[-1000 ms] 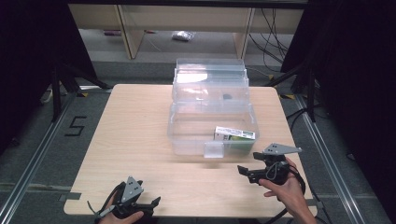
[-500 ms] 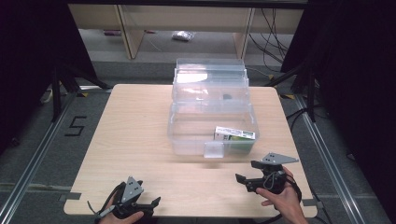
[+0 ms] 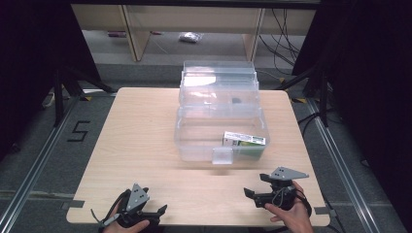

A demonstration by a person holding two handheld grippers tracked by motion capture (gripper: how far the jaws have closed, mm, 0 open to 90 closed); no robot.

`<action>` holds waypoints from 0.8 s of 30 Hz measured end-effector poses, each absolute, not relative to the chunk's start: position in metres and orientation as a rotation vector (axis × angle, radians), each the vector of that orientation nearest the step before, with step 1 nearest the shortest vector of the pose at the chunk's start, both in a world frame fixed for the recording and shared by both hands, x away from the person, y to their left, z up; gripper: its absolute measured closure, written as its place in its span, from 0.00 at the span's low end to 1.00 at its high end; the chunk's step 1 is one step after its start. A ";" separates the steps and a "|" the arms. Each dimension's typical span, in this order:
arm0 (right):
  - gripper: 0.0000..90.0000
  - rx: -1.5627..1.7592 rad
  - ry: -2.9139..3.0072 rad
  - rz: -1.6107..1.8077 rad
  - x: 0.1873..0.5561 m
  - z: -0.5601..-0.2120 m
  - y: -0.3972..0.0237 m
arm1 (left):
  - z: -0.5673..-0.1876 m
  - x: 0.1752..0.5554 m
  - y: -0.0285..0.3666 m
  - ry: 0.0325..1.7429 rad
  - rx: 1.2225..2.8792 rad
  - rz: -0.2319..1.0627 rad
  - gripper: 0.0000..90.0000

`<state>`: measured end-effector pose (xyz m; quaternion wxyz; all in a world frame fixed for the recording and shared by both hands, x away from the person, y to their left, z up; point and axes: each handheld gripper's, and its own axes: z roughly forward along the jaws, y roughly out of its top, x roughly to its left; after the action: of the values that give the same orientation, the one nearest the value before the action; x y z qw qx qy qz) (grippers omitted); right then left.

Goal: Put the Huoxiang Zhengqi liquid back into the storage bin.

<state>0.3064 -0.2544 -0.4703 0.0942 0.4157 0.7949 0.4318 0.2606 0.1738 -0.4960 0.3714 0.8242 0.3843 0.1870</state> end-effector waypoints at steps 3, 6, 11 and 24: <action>0.18 1.222 2.348 1.270 0.305 -0.473 -0.255 | -0.496 0.260 0.174 0.982 2.117 0.478 0.17; 0.18 1.227 2.369 1.268 0.302 -0.476 -0.255 | -0.496 0.261 0.174 0.981 2.124 0.482 0.17; 0.18 1.202 2.389 1.258 0.299 -0.479 -0.258 | -0.495 0.261 0.174 0.977 2.132 0.481 0.17; 0.18 1.254 2.385 1.199 0.287 -0.487 -0.263 | -0.496 0.260 0.173 0.979 2.111 0.477 0.17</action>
<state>0.2868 -0.2626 -0.4867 0.0962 0.4232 0.8050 0.4046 0.2601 0.1729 -0.4964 0.3737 0.8243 0.3823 0.1864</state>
